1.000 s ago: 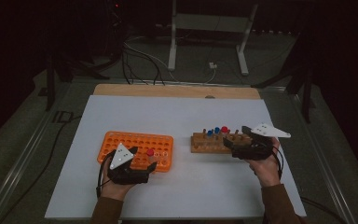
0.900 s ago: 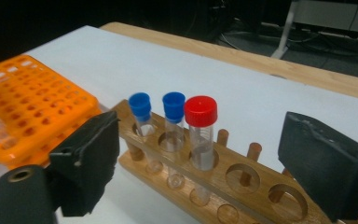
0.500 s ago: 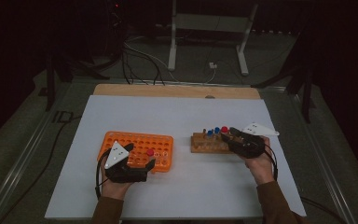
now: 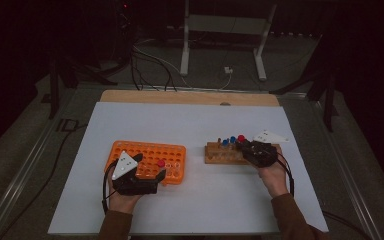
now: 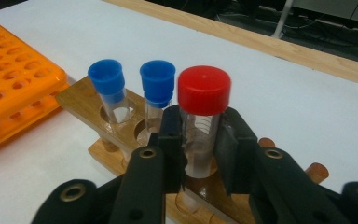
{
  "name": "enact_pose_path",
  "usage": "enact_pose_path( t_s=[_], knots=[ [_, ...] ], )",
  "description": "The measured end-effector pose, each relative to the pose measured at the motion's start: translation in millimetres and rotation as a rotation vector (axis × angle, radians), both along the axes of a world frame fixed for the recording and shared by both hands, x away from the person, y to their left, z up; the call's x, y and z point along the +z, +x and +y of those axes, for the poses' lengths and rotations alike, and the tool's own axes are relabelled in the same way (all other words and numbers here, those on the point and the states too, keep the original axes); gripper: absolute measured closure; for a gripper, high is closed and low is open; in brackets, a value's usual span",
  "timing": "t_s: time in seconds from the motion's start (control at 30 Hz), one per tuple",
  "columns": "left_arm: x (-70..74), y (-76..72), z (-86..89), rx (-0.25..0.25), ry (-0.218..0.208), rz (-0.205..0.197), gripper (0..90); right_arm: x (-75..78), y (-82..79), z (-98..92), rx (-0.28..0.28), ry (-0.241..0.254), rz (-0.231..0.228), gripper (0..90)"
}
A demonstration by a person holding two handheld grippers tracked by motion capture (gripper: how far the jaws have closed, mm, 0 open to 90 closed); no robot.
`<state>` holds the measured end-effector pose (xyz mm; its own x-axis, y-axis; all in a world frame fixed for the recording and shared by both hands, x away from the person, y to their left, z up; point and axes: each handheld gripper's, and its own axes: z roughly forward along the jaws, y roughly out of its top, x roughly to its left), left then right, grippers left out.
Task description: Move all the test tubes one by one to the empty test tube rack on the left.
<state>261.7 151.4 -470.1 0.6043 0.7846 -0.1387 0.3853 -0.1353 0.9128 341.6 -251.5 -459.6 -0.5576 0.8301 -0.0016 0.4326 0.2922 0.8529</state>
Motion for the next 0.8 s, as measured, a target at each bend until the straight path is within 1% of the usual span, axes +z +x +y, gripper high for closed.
enact_pose_path(
  t_s=[0.1, 0.23, 0.33, 0.57, 0.8],
  knots=[
    [-0.2, 0.2, -0.1, -0.001, -0.001, 0.002, 1.2, 0.6, -0.4, -0.3, -0.002, -0.005, -0.006, 74.5],
    [-0.7, 0.4, -0.1, -0.001, -0.002, 0.003, 1.2, 5.7, -2.7, -2.1, -0.013, 0.009, -0.027, 74.6],
    [-0.7, 0.3, 0.1, -0.001, -0.004, 0.002, 1.2, 11.4, -5.0, -5.1, -0.018, 0.032, -0.043, 74.6],
    [-1.0, 0.3, -0.4, -0.005, -0.006, 0.003, 1.2, 28.5, -12.9, -7.5, -0.024, 0.065, -0.105, 74.6],
    [-0.7, 0.2, -0.7, -0.004, -0.01, 0.001, 1.2, 41.4, -19.3, -9.3, -0.02, 0.094, -0.143, 74.6]
  ],
)
